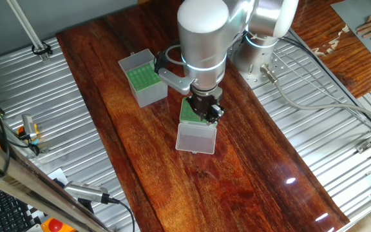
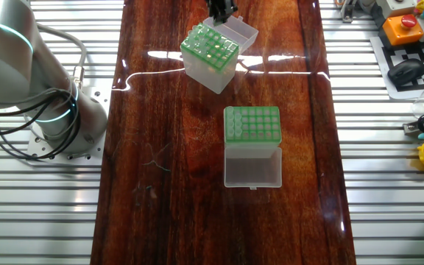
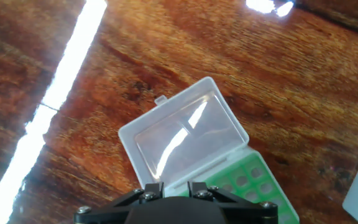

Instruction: Transfer all large pipette tips from one holder to another

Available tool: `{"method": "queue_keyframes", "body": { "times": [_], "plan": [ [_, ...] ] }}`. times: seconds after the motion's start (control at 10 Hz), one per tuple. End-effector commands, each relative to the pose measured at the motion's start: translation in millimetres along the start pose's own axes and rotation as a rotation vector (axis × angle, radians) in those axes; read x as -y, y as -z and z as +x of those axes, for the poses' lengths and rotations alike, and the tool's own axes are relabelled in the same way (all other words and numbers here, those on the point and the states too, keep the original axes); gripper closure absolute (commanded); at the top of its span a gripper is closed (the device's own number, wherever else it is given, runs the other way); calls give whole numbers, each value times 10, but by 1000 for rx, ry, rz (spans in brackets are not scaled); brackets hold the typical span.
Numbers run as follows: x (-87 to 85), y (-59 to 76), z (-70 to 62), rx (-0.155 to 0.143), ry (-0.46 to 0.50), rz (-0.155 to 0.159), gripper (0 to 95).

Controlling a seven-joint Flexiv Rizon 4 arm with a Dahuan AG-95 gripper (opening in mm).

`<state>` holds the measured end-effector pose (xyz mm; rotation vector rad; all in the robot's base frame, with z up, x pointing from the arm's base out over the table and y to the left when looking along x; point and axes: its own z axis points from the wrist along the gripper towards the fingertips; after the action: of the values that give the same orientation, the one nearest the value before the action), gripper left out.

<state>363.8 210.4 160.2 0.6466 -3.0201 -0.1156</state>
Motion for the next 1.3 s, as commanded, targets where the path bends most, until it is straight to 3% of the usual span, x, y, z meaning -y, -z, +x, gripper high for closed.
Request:
{"method": "queue_keyframes", "body": {
  "times": [0.1,0.7,0.8,1.0,1.1,1.3],
  "plan": [
    [39,-16,21,-5,23,0,760],
    [32,-115,189,7,35,7,760],
    [32,-116,189,8,33,9,950],
    [32,-115,187,21,39,11,950],
    [32,-110,181,24,44,11,950],
    [23,33,123,25,54,10,950]
  ]
}}
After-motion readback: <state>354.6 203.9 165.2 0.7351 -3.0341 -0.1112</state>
